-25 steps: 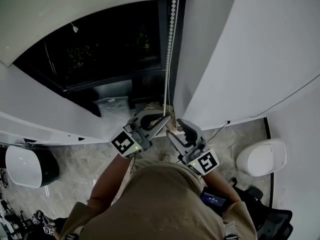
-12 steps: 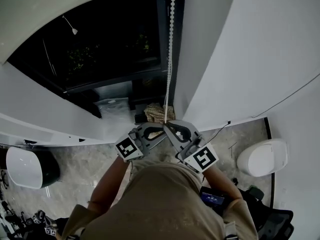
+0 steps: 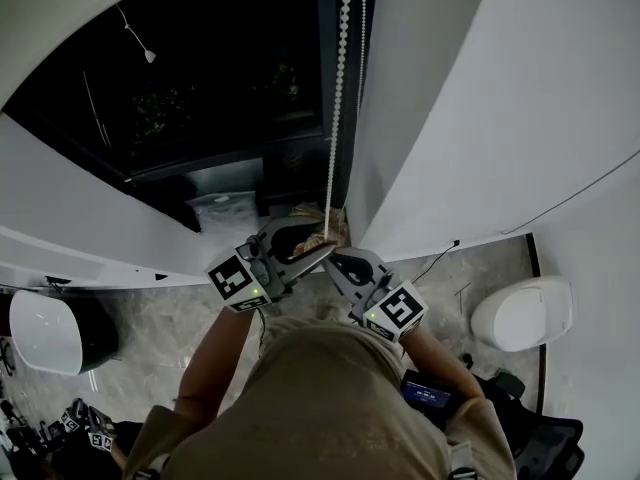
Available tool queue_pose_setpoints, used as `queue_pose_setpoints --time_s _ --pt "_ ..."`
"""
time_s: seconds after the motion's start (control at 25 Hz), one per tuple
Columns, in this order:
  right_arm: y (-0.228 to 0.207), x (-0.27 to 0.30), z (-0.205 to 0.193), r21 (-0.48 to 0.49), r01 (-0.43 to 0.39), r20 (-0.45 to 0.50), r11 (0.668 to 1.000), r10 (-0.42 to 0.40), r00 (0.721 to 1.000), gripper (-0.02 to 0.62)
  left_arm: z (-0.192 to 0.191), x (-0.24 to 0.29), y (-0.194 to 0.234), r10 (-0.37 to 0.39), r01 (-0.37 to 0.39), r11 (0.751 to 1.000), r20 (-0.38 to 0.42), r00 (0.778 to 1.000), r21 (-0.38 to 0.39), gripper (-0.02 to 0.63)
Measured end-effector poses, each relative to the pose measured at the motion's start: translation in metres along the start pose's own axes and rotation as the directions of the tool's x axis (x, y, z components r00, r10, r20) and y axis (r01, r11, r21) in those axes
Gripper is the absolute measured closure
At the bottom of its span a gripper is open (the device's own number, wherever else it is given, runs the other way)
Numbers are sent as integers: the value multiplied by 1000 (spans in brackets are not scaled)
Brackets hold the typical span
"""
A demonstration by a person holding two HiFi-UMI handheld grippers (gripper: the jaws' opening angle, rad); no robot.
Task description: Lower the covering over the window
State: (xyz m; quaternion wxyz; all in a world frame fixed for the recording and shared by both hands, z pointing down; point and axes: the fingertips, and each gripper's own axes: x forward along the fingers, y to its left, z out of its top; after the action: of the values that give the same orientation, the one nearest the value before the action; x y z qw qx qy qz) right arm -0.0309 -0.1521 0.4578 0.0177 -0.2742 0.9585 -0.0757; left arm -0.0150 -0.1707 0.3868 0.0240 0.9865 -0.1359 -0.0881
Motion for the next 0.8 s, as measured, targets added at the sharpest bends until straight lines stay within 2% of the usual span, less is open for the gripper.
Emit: queue_pose_setpoints --time_s 0.08,0.16,0.2,0.28,0.36,0.48,0.6,0.68,0.72,0.76,0.8 --pt "5 3 4 -30 -9 10 1000 9 1000 581 -2 9 1 21 -20 999 -53 998 26 578" --pt "5 0 14 -58 -7 52 998 10 999 580 -4 10 8 51 -46 997 -90 995 56 581" --pt "2 -4 21 -72 4 81 997 2 997 563 -4 6 15 76 -69 995 -100 992 74 581" --pt "-8 -15 34 -74 48 126 996 -38 991 474 -11 -7 31 111 -98 989 -117 987 109 581" --pt "-16 -19 52 -68 87 186 994 -73 980 466 -32 -16 34 106 -84 988 -170 980 128 582" --pt "-14 -14 61 -101 74 198 992 -53 979 466 -73 -15 10 43 -28 997 -228 973 67 582" --pt "-9 -3 56 -122 63 144 991 -45 989 468 -95 -11 -16 -5 1 1000 -194 981 -21 582" --pt "-7 2 53 -131 58 111 990 -44 993 472 -97 -9 -26 -15 7 999 -177 984 -45 581" --pt "-5 4 54 -137 56 111 989 -41 993 496 -94 -8 -28 -17 8 999 -177 984 -50 581" --pt "-4 5 55 -140 59 121 988 -42 992 559 -92 -7 -30 -21 12 999 -181 983 -52 581" --pt "-3 6 56 -138 67 132 988 -49 990 574 -90 -7 -32 -31 22 999 -184 982 -49 581"
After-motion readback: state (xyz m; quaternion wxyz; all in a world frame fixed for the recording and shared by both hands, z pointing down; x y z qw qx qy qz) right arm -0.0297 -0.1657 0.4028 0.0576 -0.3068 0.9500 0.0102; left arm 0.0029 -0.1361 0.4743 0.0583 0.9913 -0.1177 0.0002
